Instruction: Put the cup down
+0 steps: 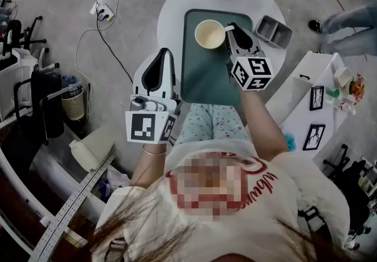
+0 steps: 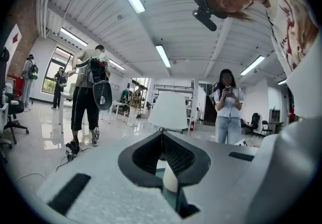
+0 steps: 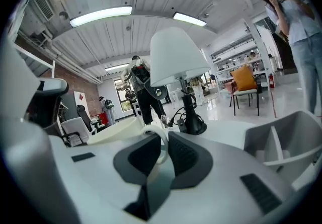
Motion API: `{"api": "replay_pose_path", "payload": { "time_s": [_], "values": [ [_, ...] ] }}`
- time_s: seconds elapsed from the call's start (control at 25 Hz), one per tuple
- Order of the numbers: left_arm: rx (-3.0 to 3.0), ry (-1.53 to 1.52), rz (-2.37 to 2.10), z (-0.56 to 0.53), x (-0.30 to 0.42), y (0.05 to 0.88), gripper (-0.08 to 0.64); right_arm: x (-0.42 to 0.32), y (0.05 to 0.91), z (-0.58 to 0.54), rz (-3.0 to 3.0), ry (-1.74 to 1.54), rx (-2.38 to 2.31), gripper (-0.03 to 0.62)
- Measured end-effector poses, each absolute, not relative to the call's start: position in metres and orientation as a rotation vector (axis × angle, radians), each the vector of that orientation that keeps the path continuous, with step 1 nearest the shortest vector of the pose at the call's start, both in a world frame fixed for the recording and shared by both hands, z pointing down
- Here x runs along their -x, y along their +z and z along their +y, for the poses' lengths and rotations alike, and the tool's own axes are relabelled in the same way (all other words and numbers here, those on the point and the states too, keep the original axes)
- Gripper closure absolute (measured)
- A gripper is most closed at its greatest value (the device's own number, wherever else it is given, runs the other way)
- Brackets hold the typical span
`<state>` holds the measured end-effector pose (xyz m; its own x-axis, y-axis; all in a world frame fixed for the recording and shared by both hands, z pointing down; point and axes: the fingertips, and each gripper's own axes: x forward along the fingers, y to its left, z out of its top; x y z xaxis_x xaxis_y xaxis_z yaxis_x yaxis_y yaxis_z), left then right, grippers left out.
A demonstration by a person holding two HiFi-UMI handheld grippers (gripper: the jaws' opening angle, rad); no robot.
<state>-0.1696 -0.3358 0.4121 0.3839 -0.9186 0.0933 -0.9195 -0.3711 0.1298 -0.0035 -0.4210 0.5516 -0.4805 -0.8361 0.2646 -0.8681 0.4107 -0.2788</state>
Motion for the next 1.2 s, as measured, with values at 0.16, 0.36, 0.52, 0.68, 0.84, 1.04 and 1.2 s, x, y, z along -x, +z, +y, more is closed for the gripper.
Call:
{"api": "replay_pose_path", "payload": {
  "time_s": [0.16,0.36,0.52,0.68,0.84,1.04,1.2],
  "values": [
    [-2.463,0.011,-1.659,-0.334,0.172,0.416,0.546,0.006,0.563,-0.423,-2.546,0.64,-1.559,0.543],
    [-2.453,0.016,-1.658,-0.334,0.171,0.42,0.546,0.004,0.574,-0.425,-2.507,0.653,-1.555,0.543],
    [-2.447,0.016,-1.663,-0.334,0.173,0.419,0.546,0.004,0.579,-0.423,-2.489,0.681,-1.562,0.543],
    [-2.449,0.019,-1.652,-0.335,0.171,0.421,0.546,0.005,0.584,-0.423,-2.478,0.688,-1.555,0.543],
    [-2.451,0.015,-1.641,-0.335,0.169,0.423,0.546,0.005,0.586,-0.425,-2.474,0.694,-1.561,0.543],
    [-2.451,0.018,-1.633,-0.333,0.168,0.423,0.546,0.001,0.589,-0.423,-2.456,0.685,-1.571,0.543],
    [-2.45,0.016,-1.634,-0.33,0.17,0.421,0.546,0.001,0.591,-0.419,-2.439,0.679,-1.574,0.543]
  ]
}}
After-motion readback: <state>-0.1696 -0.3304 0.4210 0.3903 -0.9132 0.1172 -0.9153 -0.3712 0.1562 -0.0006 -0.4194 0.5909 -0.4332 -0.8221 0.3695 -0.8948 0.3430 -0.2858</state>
